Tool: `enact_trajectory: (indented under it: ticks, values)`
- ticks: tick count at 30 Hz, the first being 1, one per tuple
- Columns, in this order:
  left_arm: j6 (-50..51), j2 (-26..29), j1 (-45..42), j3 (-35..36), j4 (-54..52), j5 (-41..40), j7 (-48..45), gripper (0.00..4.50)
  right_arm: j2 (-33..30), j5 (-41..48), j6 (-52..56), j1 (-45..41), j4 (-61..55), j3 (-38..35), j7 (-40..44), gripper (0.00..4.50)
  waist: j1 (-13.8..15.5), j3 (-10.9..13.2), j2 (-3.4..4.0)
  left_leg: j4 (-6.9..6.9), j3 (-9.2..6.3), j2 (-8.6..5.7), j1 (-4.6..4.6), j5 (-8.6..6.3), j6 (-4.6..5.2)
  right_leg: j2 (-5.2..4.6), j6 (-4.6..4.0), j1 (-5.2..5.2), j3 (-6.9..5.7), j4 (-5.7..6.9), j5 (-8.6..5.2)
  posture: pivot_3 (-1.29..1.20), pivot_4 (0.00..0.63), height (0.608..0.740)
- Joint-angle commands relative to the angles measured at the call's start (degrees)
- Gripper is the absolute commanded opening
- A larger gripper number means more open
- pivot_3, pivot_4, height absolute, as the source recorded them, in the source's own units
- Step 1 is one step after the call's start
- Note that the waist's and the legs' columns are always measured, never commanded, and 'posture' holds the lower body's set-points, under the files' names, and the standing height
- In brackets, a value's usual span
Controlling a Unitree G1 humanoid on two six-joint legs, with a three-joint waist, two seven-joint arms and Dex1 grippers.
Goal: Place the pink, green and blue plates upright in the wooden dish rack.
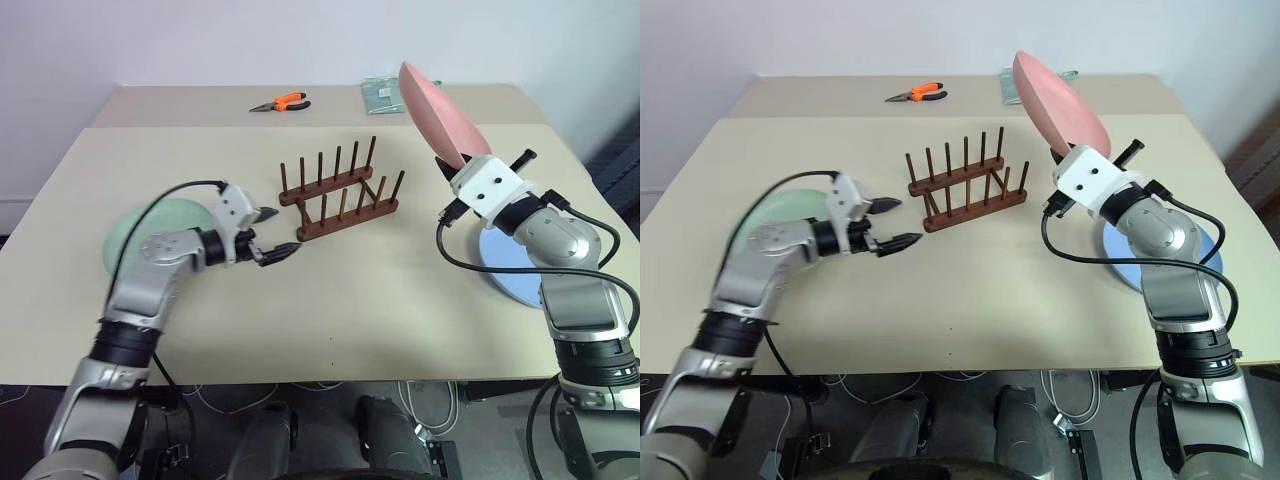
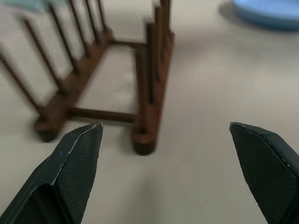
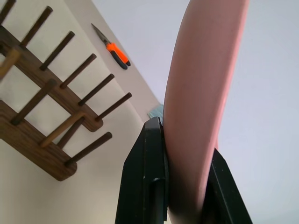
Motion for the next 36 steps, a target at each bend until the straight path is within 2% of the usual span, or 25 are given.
enact_trajectory:
  ticks: [1,8,9,11,13,16,17,21,25,27,33,34,36]
  values:
    - [-3.3,-1.9,-3.5,-2.4,5.3,5.0,0.9,4.45,-0.2,1.1,0.6,0.1,-3.9,-2.3,-1.1,0.00,-0.2,0.0,0.00,-0.01,0.00,0.01,0.00,0.00,0.00,0.00,0.00,-0.02,0.00,0.01,0.00,0.00,0.150,0.740]
    - [-7.9,-7.6,-8.8,-2.5,18.1,10.0,4.9,4.45,-0.9,0.8,2.6,3.2,-7.0,-3.5,-1.5,0.00,0.0,0.0,0.00,0.00,0.00,0.00,-0.01,0.00,0.00,-0.01,0.01,-0.02,0.00,0.00,0.00,0.00,0.150,0.740]
    - [-8.5,-8.2,-9.4,-2.3,19.8,10.5,5.4,4.23,-0.9,0.8,2.7,3.4,-7.2,-3.6,-1.5,0.00,0.0,0.0,0.00,0.00,0.00,0.00,-0.01,0.00,0.00,-0.01,0.01,-0.02,0.00,0.00,0.00,0.00,0.150,0.740]
    - [-9.9,-9.2,-10.4,-2.2,22.4,11.2,5.6,3.59,-0.9,0.9,3.0,3.6,-7.6,-3.6,-1.5,0.00,0.0,0.0,0.00,0.00,0.00,0.00,-0.02,0.00,0.00,-0.01,0.01,-0.02,0.00,0.00,0.00,0.00,0.150,0.740]
    - [-11.1,-9.8,-10.9,-2.4,24.0,11.6,4.6,2.57,-0.5,1.7,3.4,3.6,-7.9,-3.7,-1.3,0.00,0.0,0.0,-0.01,0.01,0.00,0.00,-0.01,0.00,0.00,-0.01,0.01,-0.01,0.00,0.00,0.01,0.00,0.150,0.740]
    - [-14.5,-10.0,-11.5,-3.4,26.2,12.7,2.1,1.04,1.5,7.7,7.2,3.4,-9.0,-5.1,0.3,0.00,0.0,0.0,-0.01,0.00,0.00,0.00,0.00,0.00,0.00,-0.01,0.01,-0.01,0.00,0.00,0.00,0.00,0.150,0.740]
    - [-16.3,-9.9,-11.5,-3.8,26.6,13.1,0.7,0.76,2.3,10.9,9.3,3.4,-9.8,-6.1,1.0,0.00,0.0,0.0,-0.02,0.01,0.00,0.00,0.00,0.00,0.00,-0.02,0.01,-0.01,-0.01,0.01,0.00,0.00,0.150,0.740]
    - [-22.1,-8.2,-10.1,-4.8,24.6,12.3,-8.2,0.77,6.3,27.3,21.9,2.7,-13.7,-13.5,1.7,0.00,0.0,0.0,0.00,0.00,-0.02,0.01,-0.03,0.00,0.00,-0.03,0.01,-0.02,-0.01,-0.02,0.01,0.00,0.150,0.740]
    - [-26.1,-6.0,-8.7,-5.9,23.0,12.4,-15.8,0.77,8.2,41.2,31.8,0.3,-17.2,-19.8,-1.2,0.00,0.0,0.0,0.00,-0.01,-0.04,0.01,-0.04,-0.01,0.01,-0.07,0.00,-0.02,-0.01,-0.05,0.01,0.00,0.150,0.740]
    - [-27.4,-5.0,-8.4,-6.3,23.1,12.9,-18.5,0.77,9.8,49.7,37.3,-2.4,-18.3,-23.8,-6.0,0.00,-0.1,0.0,0.02,-0.02,-0.06,0.02,-0.04,-0.01,0.01,-0.07,0.00,-0.02,-0.02,-0.04,0.01,0.00,0.150,0.740]
    - [-28.8,-5.4,-9.4,-5.1,25.7,12.6,-19.3,0.77,12.2,64.9,45.7,-5.4,-20.6,-29.5,-20.7,0.00,0.1,-0.1,0.07,-0.03,-0.11,0.03,-0.06,-0.01,0.02,-0.08,-0.01,-0.03,-0.07,-0.05,0.01,0.00,0.150,0.740]
    - [-28.5,-5.6,-9.7,-4.9,26.0,12.7,-18.9,1.83,12.6,67.7,46.4,-5.6,-21.2,-29.9,-23.3,0.00,0.1,-0.1,0.07,-0.03,-0.11,0.02,-0.06,-0.01,0.02,-0.08,-0.01,-0.03,-0.07,-0.04,0.01,0.00,0.150,0.740]
    - [-28.4,-5.8,-10.1,-4.6,26.5,13.3,-17.4,2.80,13.0,72.5,47.5,-5.5,-22.7,-29.8,-28.4,0.00,0.0,-0.1,0.09,-0.02,-0.10,0.02,-0.06,-0.01,0.02,-0.09,0.00,-0.04,-0.06,-0.02,0.01,0.00,0.150,0.740]
